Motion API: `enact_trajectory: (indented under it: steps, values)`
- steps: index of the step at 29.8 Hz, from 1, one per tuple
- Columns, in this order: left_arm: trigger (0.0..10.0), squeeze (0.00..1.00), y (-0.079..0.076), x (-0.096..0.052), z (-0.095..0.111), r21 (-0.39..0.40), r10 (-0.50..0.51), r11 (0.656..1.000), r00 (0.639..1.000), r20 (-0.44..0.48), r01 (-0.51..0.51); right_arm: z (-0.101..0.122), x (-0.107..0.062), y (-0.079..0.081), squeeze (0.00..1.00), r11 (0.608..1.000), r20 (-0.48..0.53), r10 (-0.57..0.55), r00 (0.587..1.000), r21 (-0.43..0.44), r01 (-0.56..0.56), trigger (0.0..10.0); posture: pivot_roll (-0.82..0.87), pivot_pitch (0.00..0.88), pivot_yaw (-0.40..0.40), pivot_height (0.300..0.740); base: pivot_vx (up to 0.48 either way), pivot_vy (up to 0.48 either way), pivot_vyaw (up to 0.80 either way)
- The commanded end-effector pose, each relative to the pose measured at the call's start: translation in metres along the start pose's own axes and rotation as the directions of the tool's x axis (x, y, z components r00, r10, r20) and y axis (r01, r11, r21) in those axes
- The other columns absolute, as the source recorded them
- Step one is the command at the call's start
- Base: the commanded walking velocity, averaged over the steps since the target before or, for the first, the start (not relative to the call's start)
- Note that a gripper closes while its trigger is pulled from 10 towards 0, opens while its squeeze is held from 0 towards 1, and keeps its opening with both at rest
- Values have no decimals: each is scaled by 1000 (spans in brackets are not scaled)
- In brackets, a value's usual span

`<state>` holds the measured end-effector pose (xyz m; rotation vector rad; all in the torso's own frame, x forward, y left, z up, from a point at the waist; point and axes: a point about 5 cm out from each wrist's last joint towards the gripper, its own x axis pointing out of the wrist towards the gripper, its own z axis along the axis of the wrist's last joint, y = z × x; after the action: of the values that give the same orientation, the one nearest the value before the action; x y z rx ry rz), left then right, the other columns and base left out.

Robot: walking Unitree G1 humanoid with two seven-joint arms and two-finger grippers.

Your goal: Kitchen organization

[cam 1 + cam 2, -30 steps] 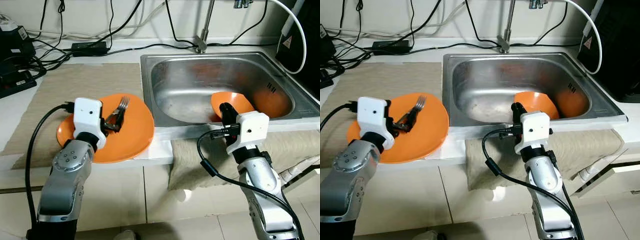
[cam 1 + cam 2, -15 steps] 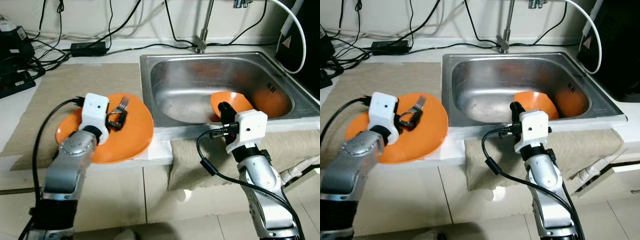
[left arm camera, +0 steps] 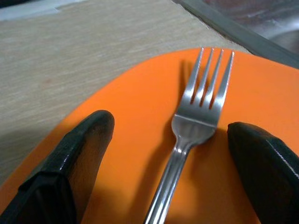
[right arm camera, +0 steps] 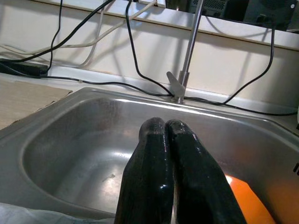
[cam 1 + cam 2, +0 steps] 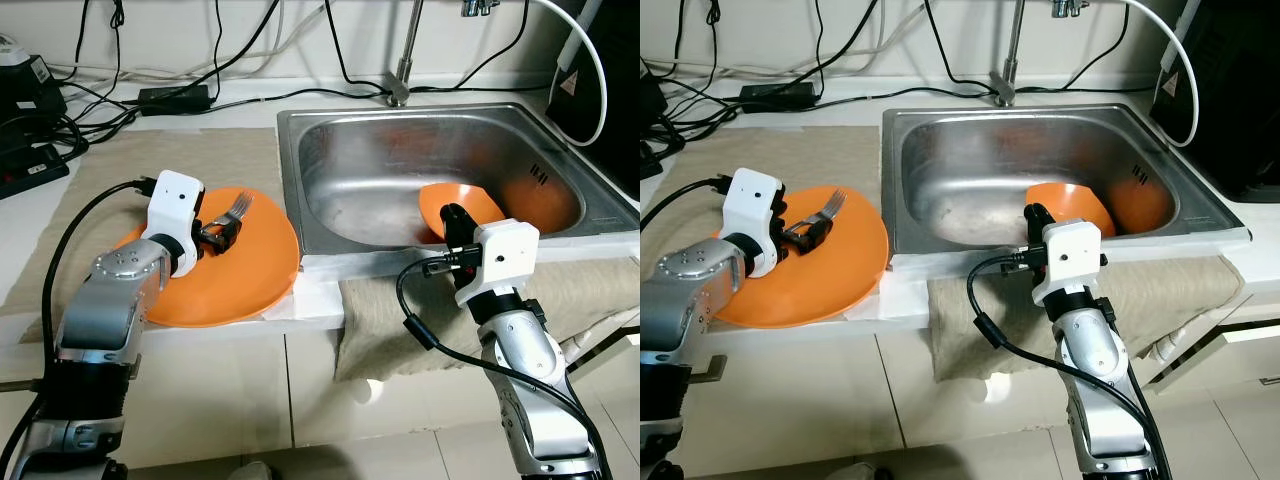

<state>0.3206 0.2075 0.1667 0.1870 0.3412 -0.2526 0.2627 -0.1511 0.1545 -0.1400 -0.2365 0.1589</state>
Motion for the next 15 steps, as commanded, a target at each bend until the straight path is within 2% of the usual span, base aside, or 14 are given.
enact_trajectory:
  steps: [1,10,15]
  values:
    - [10000,0,-4,-4,7,12,-52,999,999,11,52,-1,0,-3,0,1000,-13,-2,1000,-2,2,10000,18,2,24,740,0,0,0]
    - [10000,0,-5,-10,20,50,-97,994,995,29,95,0,4,-5,0,1000,-9,7,1000,-6,-7,10000,27,2,22,740,0,0,0]
    - [10000,0,-4,-14,25,102,-132,986,991,5,131,-1,5,-5,0,1000,-9,6,1000,-6,-6,10000,26,0,28,740,0,0,0]
